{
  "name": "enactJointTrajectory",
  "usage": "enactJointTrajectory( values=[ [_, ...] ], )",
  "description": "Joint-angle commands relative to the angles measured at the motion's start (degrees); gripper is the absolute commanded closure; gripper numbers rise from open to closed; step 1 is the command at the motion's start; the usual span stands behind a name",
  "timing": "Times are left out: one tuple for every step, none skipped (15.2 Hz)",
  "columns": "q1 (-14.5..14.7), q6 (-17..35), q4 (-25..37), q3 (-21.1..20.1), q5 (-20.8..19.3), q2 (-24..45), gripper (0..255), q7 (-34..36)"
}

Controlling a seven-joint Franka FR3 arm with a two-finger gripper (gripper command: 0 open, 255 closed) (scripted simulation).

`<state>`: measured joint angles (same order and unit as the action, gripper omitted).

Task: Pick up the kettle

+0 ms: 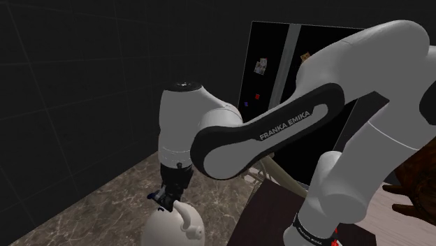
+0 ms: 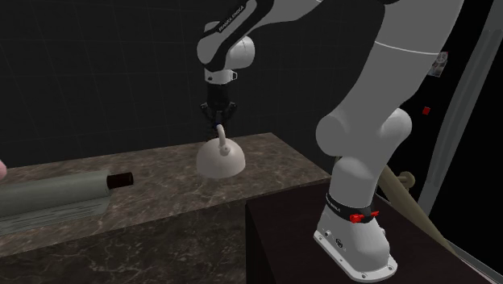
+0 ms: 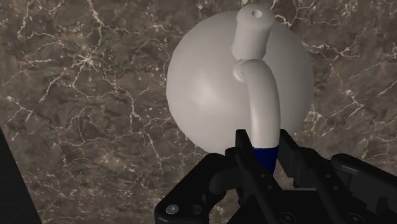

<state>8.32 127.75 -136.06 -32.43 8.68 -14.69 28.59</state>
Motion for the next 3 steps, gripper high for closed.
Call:
enactJointTrajectory(
  values=[
    [0.1, -1.7, 0.9, 0.3, 0.3, -0.9, 255, -0.3],
    [0.1, -1.8, 0.9, 0.3, 0.4, -1.0, 255, -0.3],
    [0.1, -1.8, 1.0, 0.3, 0.4, -1.0, 255, -0.3]
  ],
)
